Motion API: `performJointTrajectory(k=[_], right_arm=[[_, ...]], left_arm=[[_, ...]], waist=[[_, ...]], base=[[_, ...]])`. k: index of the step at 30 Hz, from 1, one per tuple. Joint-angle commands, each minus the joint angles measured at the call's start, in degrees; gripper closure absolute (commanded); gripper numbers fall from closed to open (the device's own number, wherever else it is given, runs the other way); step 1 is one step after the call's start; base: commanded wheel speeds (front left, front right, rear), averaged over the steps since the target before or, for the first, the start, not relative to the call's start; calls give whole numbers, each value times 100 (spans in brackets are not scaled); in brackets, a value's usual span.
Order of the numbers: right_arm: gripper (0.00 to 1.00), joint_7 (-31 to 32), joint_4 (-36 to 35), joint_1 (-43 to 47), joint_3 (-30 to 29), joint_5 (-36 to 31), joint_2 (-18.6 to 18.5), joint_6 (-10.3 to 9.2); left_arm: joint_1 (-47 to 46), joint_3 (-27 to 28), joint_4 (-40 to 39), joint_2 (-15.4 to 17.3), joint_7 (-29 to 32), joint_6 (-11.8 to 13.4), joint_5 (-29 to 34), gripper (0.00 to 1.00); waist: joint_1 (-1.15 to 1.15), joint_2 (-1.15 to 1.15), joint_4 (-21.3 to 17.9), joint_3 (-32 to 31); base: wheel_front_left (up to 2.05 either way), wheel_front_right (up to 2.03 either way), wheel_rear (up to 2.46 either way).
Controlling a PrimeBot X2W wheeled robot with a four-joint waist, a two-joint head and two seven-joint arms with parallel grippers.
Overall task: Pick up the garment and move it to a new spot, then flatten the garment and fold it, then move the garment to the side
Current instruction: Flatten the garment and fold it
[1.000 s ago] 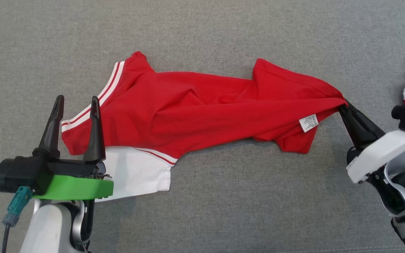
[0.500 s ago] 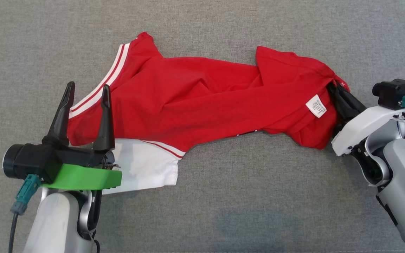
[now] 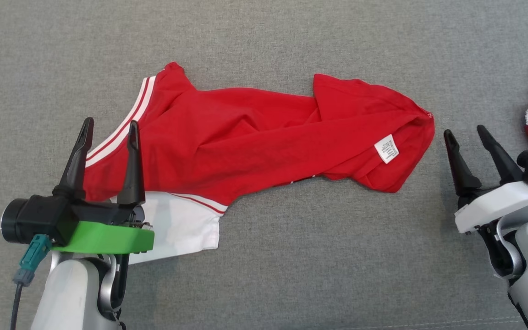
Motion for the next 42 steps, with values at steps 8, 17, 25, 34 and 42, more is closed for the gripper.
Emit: performJointTrajectory(k=[8, 17, 25, 34, 42], right_arm=[[0, -74, -1254, 670, -1442, -1383, 698, -8], [0, 67, -2057, 1172, -1529, -2019, 1218, -8], [0, 250, -2385, 1712, -1426, -2087, 1470, -8], [0, 370, -2504, 1814, -1475, -2087, 1499, -8], [0, 417, -2559, 1806, -1525, -2055, 1498, -8]], left_arm=[[309, 229, -20, 37, -20, 172, 27, 0], [682, 302, -40, 106, -21, 249, 36, 0], [1221, 312, -202, 111, 55, 363, -24, 0], [1303, 248, -242, 129, 140, 388, -69, 0], [1210, 195, -154, 103, 170, 376, -143, 0]], waist=[[-1, 0, -243, -507], [-1, 0, -299, -957], [-1, 0, -367, -1269], [-1, 0, -316, -1315], [-1, 0, -214, -1262]], base=[[0, 0, 0], [0, 0, 0], [0, 0, 0], [0, 0, 0], [0, 0, 0]])
